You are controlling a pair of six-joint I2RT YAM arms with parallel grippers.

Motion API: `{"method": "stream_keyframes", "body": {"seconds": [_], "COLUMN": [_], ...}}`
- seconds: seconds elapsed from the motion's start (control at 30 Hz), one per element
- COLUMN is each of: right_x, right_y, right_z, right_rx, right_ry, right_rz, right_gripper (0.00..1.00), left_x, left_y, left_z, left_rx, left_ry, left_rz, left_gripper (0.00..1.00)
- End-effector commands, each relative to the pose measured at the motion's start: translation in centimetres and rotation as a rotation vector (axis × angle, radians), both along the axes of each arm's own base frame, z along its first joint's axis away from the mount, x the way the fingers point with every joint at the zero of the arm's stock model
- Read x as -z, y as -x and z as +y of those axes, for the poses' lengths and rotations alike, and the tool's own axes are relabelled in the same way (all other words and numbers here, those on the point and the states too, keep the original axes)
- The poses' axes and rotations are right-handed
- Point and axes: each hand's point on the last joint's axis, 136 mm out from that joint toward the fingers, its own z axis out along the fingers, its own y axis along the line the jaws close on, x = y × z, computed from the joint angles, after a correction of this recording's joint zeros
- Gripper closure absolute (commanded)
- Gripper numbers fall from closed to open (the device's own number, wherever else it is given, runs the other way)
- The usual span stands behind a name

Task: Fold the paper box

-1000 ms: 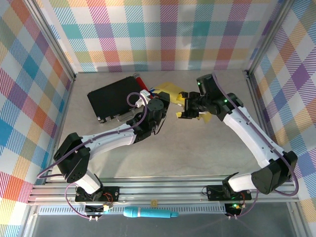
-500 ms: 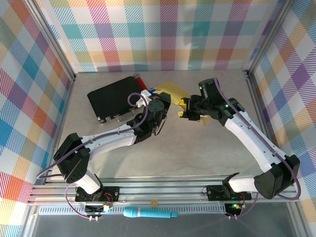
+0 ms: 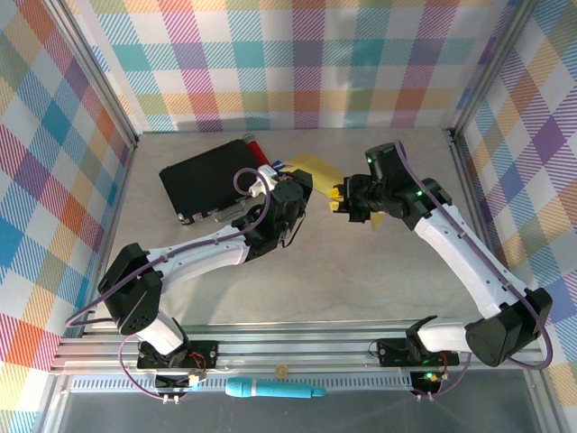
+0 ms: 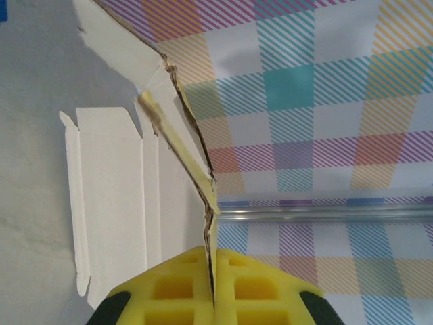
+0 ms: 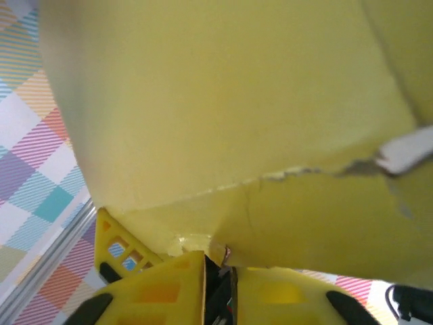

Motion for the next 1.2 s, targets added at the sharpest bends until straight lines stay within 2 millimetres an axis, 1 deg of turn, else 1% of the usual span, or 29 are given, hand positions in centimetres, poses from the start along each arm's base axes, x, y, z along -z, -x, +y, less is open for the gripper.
{"method": "stream_keyframes", "body": {"seconds": [0.0,0.03,0.07,0.13,0.2,0.27,0.33,0.4,0.47,0.53,0.6,0.63,0.7,0.77,0.83,0.9,1.0,1.07,1.17], "right_x": [-3.3,-4.7,-5.9,-8.8,-11.1,-13.0,-12.9,-13.3,-13.9,-14.6,-15.7,-15.5,-15.0,-13.3,-11.4,-10.0,-9.1,-9.0,-7.7], "right_y": [-0.5,-0.7,-0.9,-1.1,-0.9,-0.7,-0.1,0.2,0.4,0.6,1.1,1.5,2.4,2.9,2.8,2.6,2.3,1.8,1.7], "right_z": [-0.9,-1.0,-1.0,-1.5,-2.4,-2.7,-3.5,-3.2,-2.8,-2.5,-1.8,-1.2,-0.5,-0.1,0.1,0.7,1.8,2.3,3.2], "right_rx": [-0.105,-0.152,-0.197,-0.294,-0.348,-0.394,-0.403,-0.441,-0.505,-0.574,-0.667,-0.730,-0.860,-1.004,-1.133,-1.270,-1.453,-1.511,-1.648], "right_ry": [0.119,0.154,0.190,0.304,0.406,0.473,0.522,0.538,0.612,0.706,0.803,0.844,0.963,1.101,1.238,1.322,1.349,1.392,1.417], "right_rz": [-0.180,-0.255,-0.329,-0.516,-0.669,-0.835,-0.864,-0.922,-1.009,-1.147,-1.371,-1.471,-1.657,-1.787,-1.872,-1.945,-2.013,-2.028,-2.058], "right_gripper": [0.67,0.62,0.58,0.53,0.52,0.51,0.50,0.51,0.53,0.52,0.52,0.52,0.55,0.56,0.52,0.49,0.47,0.47,0.47], "left_x": [-3.5,-3.8,-3.8,-3.4,-3.3,-3.0,-2.7,-2.5,-2.6,-2.6,-2.5,-2.2,-1.8,-1.4,-1.2,-1.0,-0.8,-0.8,-1.0], "left_y": [0.4,0.6,0.7,1.1,1.3,1.6,1.7,1.6,1.6,1.7,1.9,2.0,2.2,2.5,2.7,2.9,3.0,3.0,2.9], "left_z": [1.6,1.9,2.2,3.1,3.6,4.2,4.5,4.5,4.5,5.0,5.2,5.3,5.5,5.6,5.6,5.7,5.8,5.9,5.9], "left_rx": [-0.063,-0.077,-0.088,-0.121,-0.147,-0.172,-0.186,-0.193,-0.197,-0.212,-0.213,-0.212,-0.214,-0.210,-0.204,-0.199,-0.198,-0.199,-0.196], "left_ry": [0.019,-0.003,-0.022,-0.049,-0.046,-0.048,-0.026,0.009,0.014,-0.001,-0.008,-0.010,-0.012,-0.021,-0.030,-0.037,-0.042,-0.044,-0.041], "left_rz": [0.061,0.097,0.127,0.200,0.253,0.310,0.353,0.366,0.376,0.408,0.453,0.475,0.525,0.564,0.589,0.603,0.613,0.615,0.607], "left_gripper": [1.00,1.00,1.00,1.00,1.00,1.00,1.00,1.00,1.00,1.00,1.00,1.00,1.00,1.00,1.00,1.00,1.00,1.00,1.00]}}
